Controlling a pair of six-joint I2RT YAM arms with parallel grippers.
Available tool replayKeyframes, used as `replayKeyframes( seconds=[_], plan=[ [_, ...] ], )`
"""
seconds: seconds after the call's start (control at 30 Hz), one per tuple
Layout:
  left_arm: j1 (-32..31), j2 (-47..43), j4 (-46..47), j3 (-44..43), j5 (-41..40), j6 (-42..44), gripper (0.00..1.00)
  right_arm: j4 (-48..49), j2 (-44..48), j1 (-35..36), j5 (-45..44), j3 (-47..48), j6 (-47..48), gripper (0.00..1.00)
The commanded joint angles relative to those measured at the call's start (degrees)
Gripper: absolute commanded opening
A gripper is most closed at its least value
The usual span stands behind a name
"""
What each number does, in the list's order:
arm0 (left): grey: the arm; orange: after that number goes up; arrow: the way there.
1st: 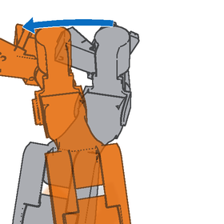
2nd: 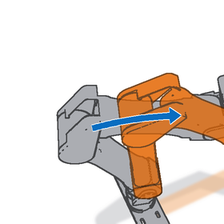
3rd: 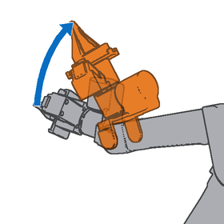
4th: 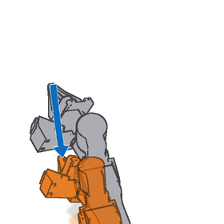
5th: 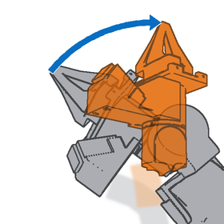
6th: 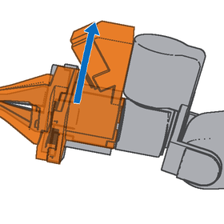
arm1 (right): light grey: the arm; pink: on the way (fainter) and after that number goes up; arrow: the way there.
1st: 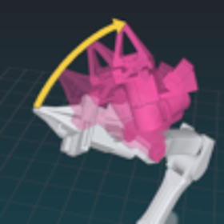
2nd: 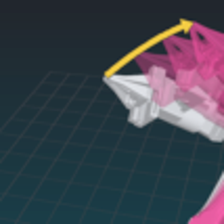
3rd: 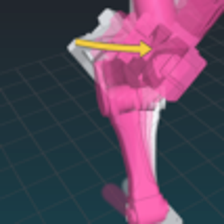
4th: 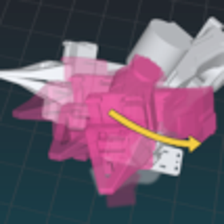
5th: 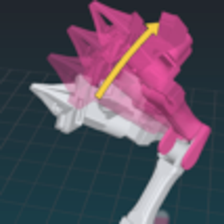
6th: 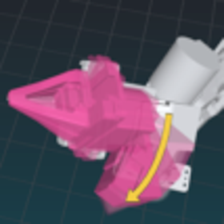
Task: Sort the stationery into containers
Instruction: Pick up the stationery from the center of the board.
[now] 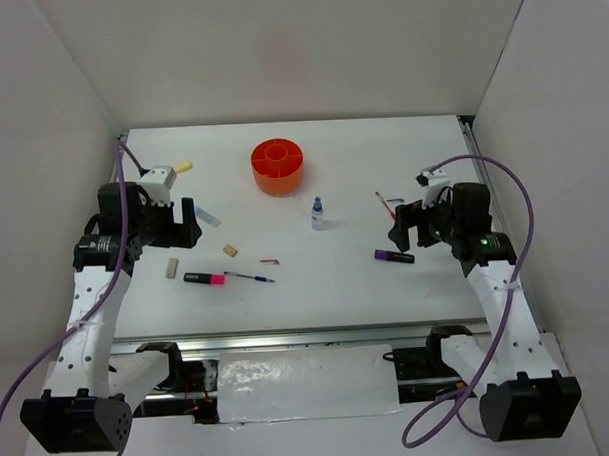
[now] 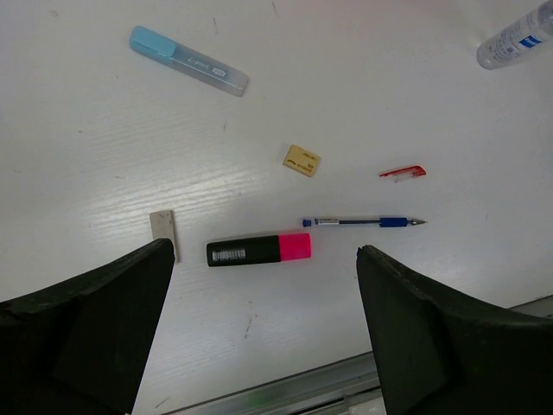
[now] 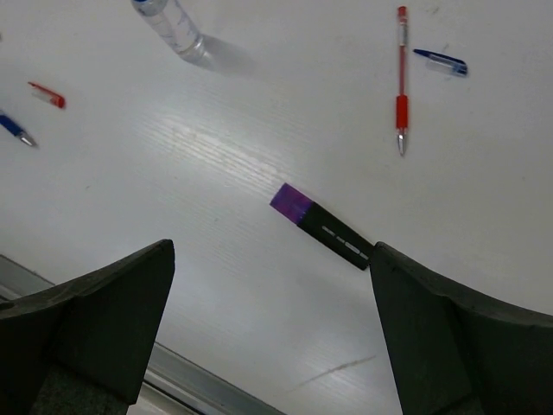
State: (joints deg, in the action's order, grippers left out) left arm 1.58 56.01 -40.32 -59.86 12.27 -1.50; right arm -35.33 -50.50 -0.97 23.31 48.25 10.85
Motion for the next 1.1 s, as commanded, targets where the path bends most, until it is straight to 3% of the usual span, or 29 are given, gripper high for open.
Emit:
replayKeyframes(
  seconds=[0.0, 0.37, 0.6, 0.9, 1.07],
  plan=[
    [0.3, -0.4, 0.9, -0.3, 2.9, 0.8, 0.99, 5.4, -4.5, 3.2, 2.9, 4.3, -1.9, 1.00],
    [0.3, 0.8, 2.8, 1.3, 1.6, 0.0, 0.99, 15.2, -20.9, 16.6, -1.9, 14.1, -3.5, 0.95],
    [0.4, 3.1, 2.9, 0.7, 1.4, -0.1, 0.99, 23.9, -28.9, 24.3, -5.9, 14.6, -5.1, 0.91],
    [0.4, 5.9, 2.8, 0.2, 1.6, 0.3, 0.99, 34.4, -38.1, 27.6, -10.2, 18.1, -9.1, 0.86],
    [0.4, 6.6, 3.0, 0.7, 1.0, 0.4, 0.99, 35.1, -42.7, 28.6, -11.1, 20.4, -8.2, 0.81]
  ],
)
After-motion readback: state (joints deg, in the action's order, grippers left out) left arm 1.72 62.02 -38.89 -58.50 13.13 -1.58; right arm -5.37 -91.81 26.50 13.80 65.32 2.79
